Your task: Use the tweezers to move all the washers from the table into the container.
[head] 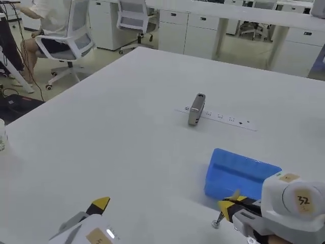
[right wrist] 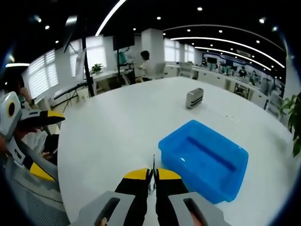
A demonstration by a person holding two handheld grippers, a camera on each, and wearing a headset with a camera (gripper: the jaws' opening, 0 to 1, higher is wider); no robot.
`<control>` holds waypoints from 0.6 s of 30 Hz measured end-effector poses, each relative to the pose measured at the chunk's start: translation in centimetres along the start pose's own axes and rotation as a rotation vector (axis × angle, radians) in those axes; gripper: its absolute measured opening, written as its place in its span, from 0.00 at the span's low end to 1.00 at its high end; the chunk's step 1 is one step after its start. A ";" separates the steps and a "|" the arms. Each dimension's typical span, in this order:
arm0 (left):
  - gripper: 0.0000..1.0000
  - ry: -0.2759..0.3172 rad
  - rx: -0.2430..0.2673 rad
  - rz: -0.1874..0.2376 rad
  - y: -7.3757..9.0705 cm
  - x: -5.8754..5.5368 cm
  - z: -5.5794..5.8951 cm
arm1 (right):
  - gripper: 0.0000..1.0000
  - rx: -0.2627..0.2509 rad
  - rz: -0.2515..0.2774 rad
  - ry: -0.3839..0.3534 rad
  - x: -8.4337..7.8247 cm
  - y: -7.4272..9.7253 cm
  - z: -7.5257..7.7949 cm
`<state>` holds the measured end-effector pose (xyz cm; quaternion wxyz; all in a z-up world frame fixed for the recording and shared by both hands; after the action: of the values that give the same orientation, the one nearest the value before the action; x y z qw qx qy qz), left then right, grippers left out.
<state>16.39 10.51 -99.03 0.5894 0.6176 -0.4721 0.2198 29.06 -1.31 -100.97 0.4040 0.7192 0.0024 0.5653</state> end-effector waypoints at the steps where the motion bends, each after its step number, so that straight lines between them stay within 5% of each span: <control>1: 0.89 -0.001 0.000 0.000 0.0 0.0 0.0 | 0.00 -0.001 0.001 0.002 0.1 0.2 0.0; 18: 0.89 -0.009 0.002 -0.012 0.0 -0.2 0.0 | 0.00 -0.027 0.040 0.020 2.6 1.7 1.0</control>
<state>16.34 10.56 -99.22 0.5880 0.6220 -0.4708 0.2138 30.08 -1.86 -97.86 0.4021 0.7080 -0.0156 0.5803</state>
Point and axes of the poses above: the centre of the closed fingertips' face, and the gripper's own axes: y roughly backward along the fingers, z roughly to its right, x roughly out of its top, the point moved 1 cm from there along y, roughly backward along the fingers
